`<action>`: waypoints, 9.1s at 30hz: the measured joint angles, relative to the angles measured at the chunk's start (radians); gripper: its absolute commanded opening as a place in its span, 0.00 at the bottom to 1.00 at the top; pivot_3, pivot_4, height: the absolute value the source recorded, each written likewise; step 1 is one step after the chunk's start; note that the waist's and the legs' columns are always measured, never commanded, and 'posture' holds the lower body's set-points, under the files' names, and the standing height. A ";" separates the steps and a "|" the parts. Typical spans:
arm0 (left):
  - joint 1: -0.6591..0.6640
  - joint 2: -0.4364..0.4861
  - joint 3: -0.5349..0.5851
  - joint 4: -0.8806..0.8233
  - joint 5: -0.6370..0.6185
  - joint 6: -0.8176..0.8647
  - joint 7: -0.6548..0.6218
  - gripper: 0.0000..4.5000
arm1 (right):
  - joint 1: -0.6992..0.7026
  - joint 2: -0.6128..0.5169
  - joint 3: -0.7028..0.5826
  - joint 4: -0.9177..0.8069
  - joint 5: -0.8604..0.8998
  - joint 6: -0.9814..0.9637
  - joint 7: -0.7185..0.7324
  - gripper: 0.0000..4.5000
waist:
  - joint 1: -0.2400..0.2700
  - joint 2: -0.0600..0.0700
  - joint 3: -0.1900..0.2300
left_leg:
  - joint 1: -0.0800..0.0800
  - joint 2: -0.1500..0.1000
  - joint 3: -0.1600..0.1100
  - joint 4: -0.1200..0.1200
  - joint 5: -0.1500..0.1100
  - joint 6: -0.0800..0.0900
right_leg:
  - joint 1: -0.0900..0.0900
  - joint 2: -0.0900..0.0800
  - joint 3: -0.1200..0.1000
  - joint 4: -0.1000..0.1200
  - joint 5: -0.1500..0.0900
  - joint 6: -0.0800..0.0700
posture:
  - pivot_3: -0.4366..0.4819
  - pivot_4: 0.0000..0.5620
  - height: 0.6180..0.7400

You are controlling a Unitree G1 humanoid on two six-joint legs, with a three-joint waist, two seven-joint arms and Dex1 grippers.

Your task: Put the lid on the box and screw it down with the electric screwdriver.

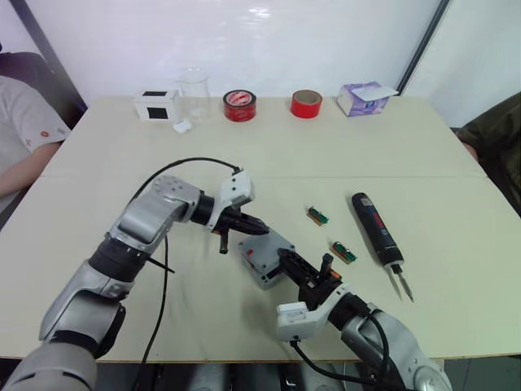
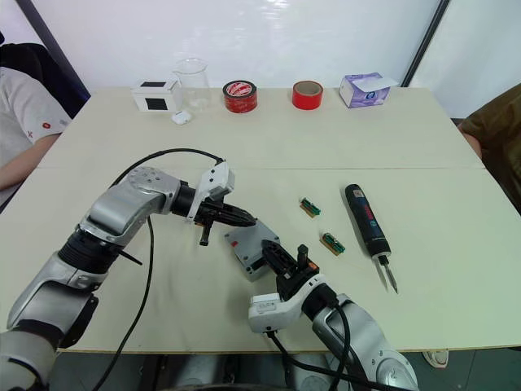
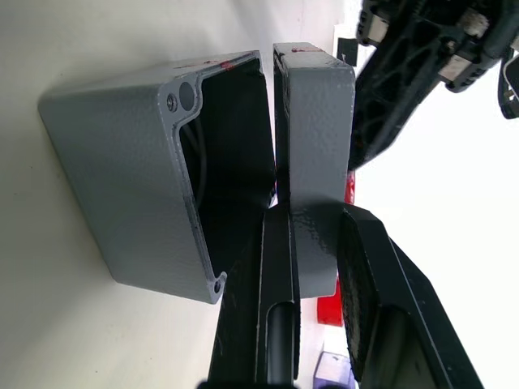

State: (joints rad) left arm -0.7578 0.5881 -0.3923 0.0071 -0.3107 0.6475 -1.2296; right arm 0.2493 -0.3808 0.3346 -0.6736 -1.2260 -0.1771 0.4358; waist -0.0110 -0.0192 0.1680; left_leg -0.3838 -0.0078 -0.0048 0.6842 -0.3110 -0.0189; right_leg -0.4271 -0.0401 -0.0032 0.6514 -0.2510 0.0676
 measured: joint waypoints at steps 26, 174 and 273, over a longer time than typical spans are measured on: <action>0.020 0.003 -0.129 -0.133 0.269 -0.058 0.049 0.00 | 0.021 -0.034 -0.016 -0.007 0.045 0.024 0.060 0.76 | 0.001 -0.005 -0.028 | 0.031 0.000 0.000 -0.001 -0.007 0.011 | 0.032 -0.001 0.000 -0.002 -0.012 -0.002 | 0.48 0.27 1.00; 0.155 0.267 0.236 -0.421 -0.349 0.236 0.037 0.00 | -0.162 -0.383 -0.540 0.100 1.752 1.021 0.182 0.49 | 0.001 0.004 -0.002 | -0.001 -0.002 -0.001 0.000 -0.007 0.011 | 0.002 -0.006 -0.001 -0.002 -0.005 0.002 | 0.48 0.27 1.00; 0.272 0.276 0.374 -0.403 -0.444 0.307 0.191 0.00 | -0.177 -0.410 -0.500 0.182 1.681 0.954 0.194 0.30 | 0.016 0.004 -0.003 | 0.001 -0.001 0.000 0.000 -0.007 0.011 | 0.002 -0.006 0.000 0.000 -0.005 0.002 | 0.48 0.27 1.00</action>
State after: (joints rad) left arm -0.4860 0.8645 -0.0182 -0.3956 -0.7548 0.9544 -1.0388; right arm 0.0719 -0.7906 -0.1657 -0.4913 0.4549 0.7772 0.6293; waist 0.0053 -0.0151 0.1653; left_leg -0.3826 -0.0092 -0.0046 0.6846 -0.3178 -0.0079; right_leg -0.4247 -0.0456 -0.0035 0.6512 -0.2555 0.0695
